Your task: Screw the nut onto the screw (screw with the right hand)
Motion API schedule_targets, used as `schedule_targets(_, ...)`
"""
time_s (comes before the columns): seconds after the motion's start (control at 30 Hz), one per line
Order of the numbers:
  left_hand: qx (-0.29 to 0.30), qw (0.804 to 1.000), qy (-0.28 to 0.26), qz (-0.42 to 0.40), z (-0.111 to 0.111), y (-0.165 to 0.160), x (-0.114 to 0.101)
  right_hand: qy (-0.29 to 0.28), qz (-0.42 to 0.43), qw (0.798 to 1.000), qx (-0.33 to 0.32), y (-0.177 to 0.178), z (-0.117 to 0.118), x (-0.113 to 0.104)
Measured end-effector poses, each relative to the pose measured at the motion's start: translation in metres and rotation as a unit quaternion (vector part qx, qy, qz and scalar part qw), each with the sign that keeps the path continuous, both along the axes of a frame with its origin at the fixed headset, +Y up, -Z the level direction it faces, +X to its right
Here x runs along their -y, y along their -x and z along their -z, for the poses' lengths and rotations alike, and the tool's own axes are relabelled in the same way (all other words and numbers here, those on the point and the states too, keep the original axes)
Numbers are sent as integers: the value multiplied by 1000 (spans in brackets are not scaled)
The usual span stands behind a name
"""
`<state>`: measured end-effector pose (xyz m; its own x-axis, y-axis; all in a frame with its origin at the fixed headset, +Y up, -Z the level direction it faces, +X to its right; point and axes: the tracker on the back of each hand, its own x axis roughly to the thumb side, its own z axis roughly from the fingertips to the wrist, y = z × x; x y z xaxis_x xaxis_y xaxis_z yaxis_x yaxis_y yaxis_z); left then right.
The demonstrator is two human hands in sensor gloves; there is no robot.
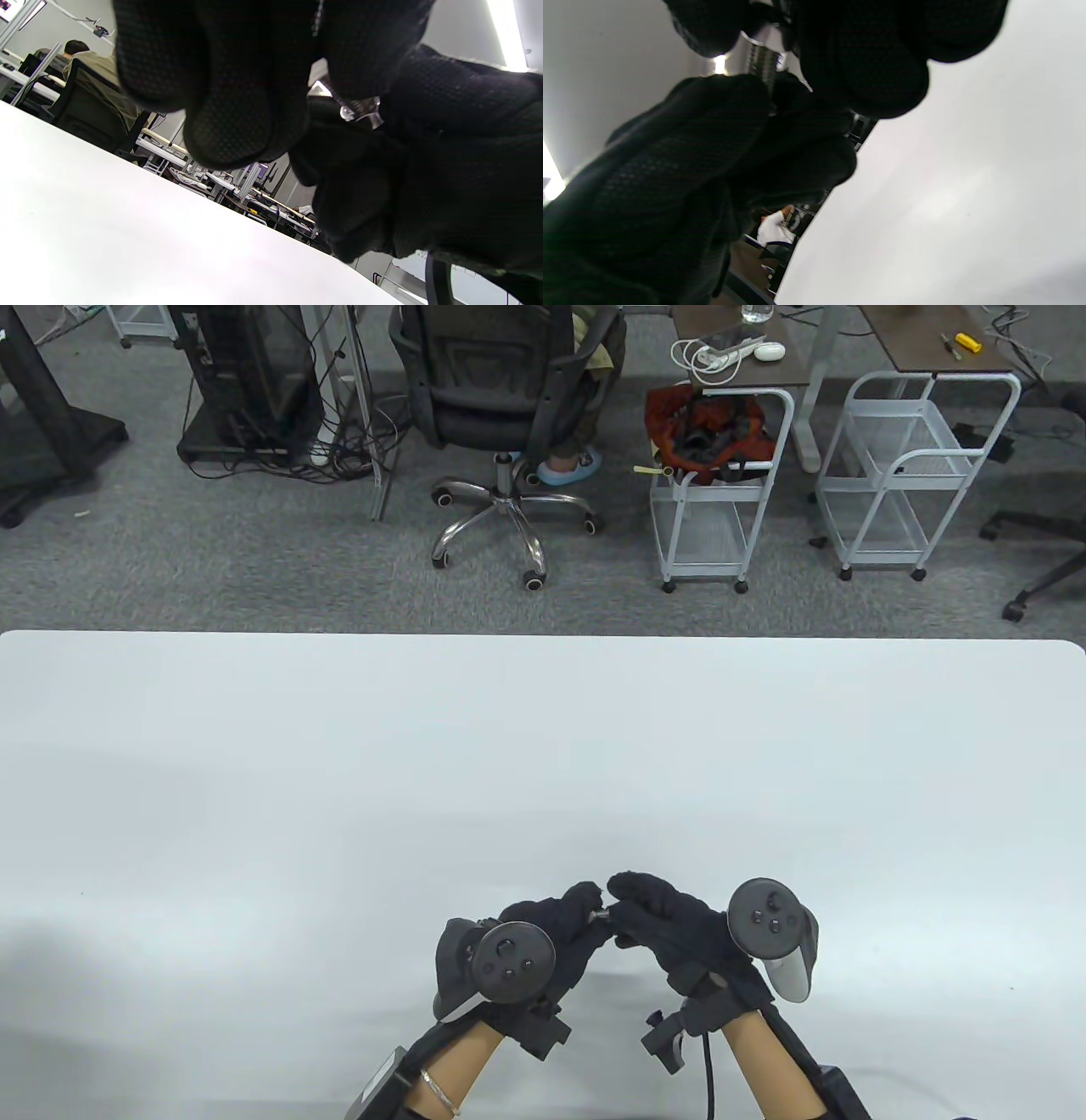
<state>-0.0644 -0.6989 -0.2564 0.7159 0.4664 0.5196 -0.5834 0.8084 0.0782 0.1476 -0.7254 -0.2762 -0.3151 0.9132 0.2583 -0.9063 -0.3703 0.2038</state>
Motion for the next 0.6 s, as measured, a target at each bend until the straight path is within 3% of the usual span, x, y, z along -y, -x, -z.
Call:
schedule_targets(0.4, 4, 1000, -1, -5, 0, 0, -1, 0, -4, 999, 32, -4, 1, 1)
schedule_targets(0.6, 4, 1000, -13, 4, -1, 0, -2, 86, 11, 992, -94, -8, 6, -5)
